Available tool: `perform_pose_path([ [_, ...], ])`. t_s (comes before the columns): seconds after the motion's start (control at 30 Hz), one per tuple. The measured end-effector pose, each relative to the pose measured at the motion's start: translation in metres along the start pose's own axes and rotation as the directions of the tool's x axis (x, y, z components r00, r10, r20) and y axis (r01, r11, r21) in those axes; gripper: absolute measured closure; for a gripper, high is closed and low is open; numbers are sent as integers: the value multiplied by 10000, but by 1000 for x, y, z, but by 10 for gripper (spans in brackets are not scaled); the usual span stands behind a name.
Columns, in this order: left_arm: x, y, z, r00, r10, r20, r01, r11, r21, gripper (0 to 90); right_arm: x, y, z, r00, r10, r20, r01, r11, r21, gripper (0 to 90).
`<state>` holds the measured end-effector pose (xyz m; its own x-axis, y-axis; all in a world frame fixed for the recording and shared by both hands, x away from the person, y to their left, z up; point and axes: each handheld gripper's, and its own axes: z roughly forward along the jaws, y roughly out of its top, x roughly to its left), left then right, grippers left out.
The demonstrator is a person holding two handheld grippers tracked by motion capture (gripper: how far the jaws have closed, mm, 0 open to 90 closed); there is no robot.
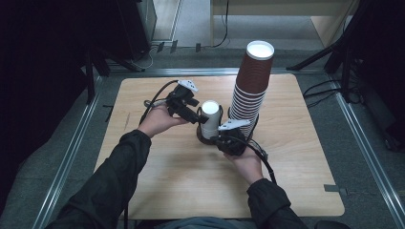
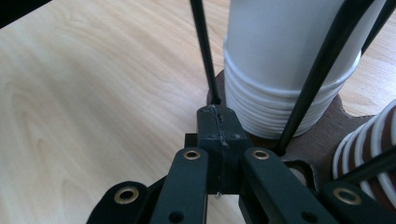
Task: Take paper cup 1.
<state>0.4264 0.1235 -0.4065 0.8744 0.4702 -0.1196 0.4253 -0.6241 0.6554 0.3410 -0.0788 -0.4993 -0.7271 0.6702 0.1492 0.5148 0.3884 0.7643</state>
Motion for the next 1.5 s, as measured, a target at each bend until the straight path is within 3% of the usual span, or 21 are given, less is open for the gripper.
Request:
perform_pose_path([
  [0.2,1,8,8,9998,160,-132,-158,9998,94,150,-1,0,10,9978,519,408,-507,9982,-305,900],
  [0.47,1,10,15,9987,397,-334,-398,9992,-25,167,-1,0,19,9955,640,694,-614,9974,-386,900],
  [0.53,-1,10,14,9980,503,-387,-509,9986,-159,231,-1,0,20,9950,712,700,-682,9967,-451,900],
  [0.77,-3,12,16,9976,566,-387,-572,9982,-151,241,-1,2,23,9945,705,778,-670,9966,-477,900],
  [0.93,-4,12,15,9970,692,-336,-701,9972,-262,335,0,2,24,9949,478,885,-445,9983,-383,900],
  [1.5,-10,14,11,9940,851,-685,-872,9958,-291,351,-1,2,25,9957,450,804,-429,9987,-276,900],
])
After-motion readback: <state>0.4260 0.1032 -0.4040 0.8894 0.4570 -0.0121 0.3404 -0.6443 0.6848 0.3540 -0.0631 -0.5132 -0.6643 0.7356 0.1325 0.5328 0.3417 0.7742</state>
